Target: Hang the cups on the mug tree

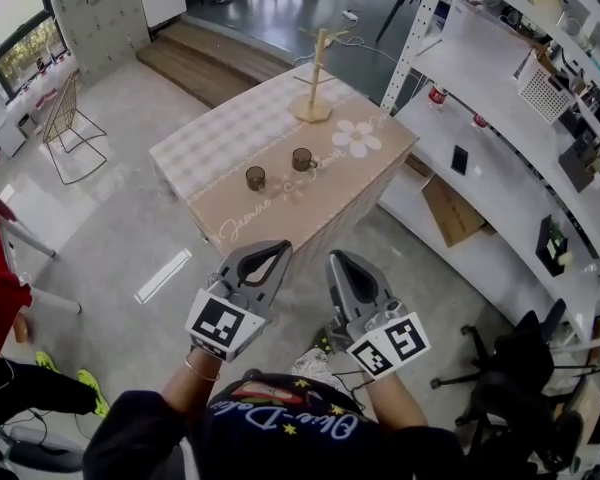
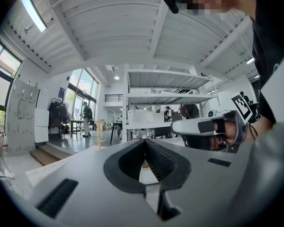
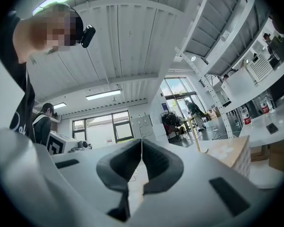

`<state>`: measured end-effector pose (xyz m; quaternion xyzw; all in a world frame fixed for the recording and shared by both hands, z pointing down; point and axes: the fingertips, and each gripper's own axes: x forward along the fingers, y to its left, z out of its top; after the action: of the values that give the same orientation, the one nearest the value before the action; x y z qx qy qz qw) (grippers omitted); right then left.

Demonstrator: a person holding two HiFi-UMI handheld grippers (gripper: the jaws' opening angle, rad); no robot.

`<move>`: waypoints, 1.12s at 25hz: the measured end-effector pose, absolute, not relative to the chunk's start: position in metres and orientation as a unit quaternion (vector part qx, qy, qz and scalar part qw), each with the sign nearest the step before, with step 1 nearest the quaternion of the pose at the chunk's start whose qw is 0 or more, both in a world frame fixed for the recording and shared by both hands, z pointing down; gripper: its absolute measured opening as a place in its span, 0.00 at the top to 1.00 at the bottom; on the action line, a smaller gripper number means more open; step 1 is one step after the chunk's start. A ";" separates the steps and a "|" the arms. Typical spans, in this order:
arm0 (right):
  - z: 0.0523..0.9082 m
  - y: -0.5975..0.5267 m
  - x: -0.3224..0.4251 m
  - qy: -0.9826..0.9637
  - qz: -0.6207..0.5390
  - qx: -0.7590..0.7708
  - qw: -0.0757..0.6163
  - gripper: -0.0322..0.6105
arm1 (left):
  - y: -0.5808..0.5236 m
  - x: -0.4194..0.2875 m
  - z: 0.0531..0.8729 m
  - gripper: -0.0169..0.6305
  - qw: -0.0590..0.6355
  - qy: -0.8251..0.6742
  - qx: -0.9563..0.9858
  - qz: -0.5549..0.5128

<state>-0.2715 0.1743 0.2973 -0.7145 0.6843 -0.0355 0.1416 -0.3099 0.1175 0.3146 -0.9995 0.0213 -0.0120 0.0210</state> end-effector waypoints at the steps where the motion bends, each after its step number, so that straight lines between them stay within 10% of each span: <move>1: 0.298 0.174 -0.266 0.685 -0.036 -0.714 0.142 0.93 | 0.118 -0.305 0.315 0.96 0.023 0.022 -0.999 -0.013; 28: 0.305 0.163 -0.155 0.721 -0.049 -0.675 0.148 0.93 | 0.106 -0.197 0.324 0.96 0.019 0.072 -0.996 -0.039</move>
<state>-0.1552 0.1628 0.3049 -0.6754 0.7209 -0.0490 0.1478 -0.1966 0.1055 0.3244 -0.9964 0.0721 -0.0391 0.0194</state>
